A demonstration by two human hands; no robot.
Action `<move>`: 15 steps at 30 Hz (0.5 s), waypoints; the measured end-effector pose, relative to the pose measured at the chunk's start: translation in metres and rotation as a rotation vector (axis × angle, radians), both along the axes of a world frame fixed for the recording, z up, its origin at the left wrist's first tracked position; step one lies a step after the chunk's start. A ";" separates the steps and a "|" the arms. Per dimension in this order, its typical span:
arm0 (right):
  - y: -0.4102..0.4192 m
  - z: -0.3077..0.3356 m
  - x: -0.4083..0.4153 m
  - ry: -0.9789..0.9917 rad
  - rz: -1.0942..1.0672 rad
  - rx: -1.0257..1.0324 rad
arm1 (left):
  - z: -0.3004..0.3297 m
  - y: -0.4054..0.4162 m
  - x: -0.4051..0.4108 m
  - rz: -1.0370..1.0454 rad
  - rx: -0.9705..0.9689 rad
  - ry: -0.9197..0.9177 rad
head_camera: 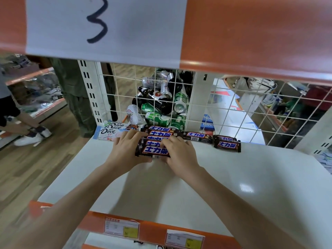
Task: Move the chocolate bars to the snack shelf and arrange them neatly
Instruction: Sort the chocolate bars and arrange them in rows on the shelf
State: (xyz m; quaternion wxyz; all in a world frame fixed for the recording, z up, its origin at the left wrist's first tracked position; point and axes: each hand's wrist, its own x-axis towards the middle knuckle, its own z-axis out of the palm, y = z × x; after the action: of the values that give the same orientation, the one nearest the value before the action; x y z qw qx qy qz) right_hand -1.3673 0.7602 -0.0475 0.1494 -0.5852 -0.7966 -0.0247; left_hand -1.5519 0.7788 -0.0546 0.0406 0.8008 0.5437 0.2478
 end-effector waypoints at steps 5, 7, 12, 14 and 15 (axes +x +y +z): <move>0.003 -0.001 -0.003 0.034 -0.013 -0.017 | 0.000 -0.001 0.002 -0.002 -0.003 -0.015; 0.004 -0.002 -0.004 0.034 -0.029 -0.011 | 0.001 -0.001 0.002 0.002 -0.005 -0.012; 0.005 0.000 -0.006 0.000 -0.066 0.035 | 0.001 -0.001 0.002 0.011 -0.013 -0.002; 0.006 0.001 -0.006 -0.002 -0.060 0.027 | 0.002 -0.001 0.003 0.011 -0.013 0.006; 0.006 0.001 -0.005 -0.007 -0.060 0.026 | 0.003 -0.001 0.003 0.011 -0.012 0.009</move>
State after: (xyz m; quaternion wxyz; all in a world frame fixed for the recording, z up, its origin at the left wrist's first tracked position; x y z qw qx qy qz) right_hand -1.3726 0.7660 -0.0461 0.1535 -0.6066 -0.7789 -0.0415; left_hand -1.5486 0.7778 -0.0520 0.0416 0.7987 0.5497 0.2412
